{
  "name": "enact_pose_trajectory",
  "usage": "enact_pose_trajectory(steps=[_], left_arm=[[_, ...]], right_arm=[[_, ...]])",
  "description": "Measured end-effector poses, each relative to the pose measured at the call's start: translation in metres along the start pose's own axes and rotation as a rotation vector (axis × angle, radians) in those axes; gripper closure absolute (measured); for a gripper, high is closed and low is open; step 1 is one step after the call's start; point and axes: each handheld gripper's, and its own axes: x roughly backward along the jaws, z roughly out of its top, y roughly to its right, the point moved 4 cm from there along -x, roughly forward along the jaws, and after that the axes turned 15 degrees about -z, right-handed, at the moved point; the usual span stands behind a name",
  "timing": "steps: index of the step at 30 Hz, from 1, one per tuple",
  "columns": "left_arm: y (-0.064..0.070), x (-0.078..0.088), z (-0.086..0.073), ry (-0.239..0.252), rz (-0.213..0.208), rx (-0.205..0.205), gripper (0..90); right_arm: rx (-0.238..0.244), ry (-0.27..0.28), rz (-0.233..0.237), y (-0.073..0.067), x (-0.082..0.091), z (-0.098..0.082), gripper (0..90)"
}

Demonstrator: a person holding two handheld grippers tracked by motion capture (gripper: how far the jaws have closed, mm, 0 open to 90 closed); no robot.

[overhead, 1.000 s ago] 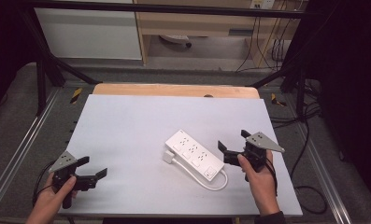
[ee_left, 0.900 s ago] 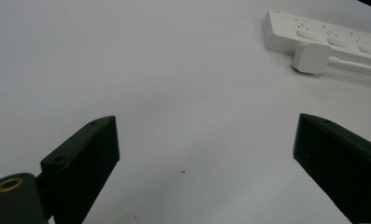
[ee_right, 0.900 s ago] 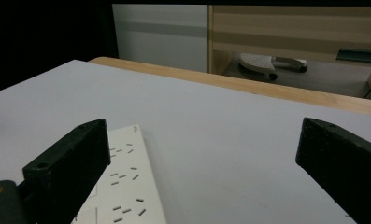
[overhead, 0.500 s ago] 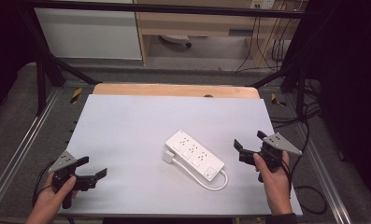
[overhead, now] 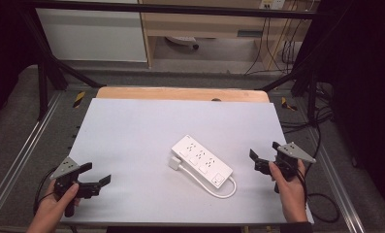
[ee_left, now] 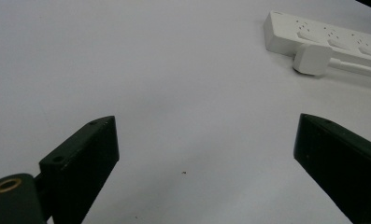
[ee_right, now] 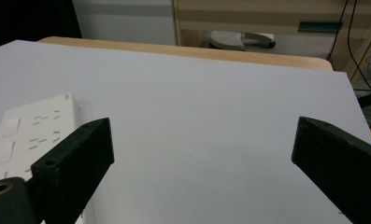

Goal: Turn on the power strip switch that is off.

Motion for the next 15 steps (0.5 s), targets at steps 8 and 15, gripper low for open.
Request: enact_pose_trajectory(steps=[8, 15], left_arm=[[0.000, 0.000, 0.000, -0.001, -0.002, -0.003, 6.8], [0.001, 0.000, 0.001, 0.000, -0.004, -0.004, 6.8]], right_arm=[[0.023, -0.072, -0.017, 0.006, -0.011, -0.020, 5.4], [0.054, -0.151, -0.025, 0.006, -0.018, -0.034, 5.4]])
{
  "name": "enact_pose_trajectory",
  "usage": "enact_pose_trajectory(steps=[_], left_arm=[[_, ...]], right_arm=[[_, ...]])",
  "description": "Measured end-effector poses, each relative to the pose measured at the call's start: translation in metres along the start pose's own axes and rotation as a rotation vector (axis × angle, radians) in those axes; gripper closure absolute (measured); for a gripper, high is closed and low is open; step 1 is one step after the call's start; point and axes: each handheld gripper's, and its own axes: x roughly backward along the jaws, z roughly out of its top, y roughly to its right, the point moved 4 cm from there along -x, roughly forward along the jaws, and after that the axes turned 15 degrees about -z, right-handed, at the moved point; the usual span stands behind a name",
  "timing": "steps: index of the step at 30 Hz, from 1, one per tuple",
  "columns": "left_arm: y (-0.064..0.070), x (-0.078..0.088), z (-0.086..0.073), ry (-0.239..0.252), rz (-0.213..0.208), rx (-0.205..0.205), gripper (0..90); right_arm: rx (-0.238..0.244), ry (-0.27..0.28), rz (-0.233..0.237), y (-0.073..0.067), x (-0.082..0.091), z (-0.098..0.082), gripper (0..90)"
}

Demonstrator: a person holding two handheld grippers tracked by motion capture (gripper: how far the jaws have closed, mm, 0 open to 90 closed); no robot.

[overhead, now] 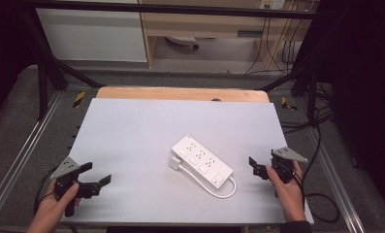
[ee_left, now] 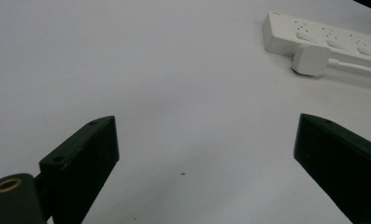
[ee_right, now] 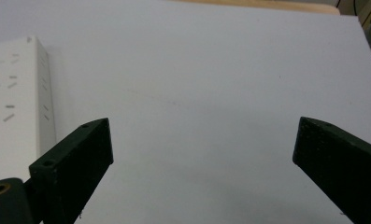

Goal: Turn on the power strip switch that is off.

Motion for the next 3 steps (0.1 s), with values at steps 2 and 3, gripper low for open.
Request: enact_pose_trajectory(steps=[2, 3], left_arm=[[0.0000, -0.0001, 0.0000, -0.001, 0.001, 0.000, 6.8], [0.0000, -0.0002, 0.0000, -0.001, 0.001, -0.001, 6.8]], right_arm=[[0.018, -0.040, -0.004, -0.0014, -0.0043, -0.0050, 5.3], [0.018, -0.040, -0.004, -0.0014, -0.0043, -0.0050, 5.3]])
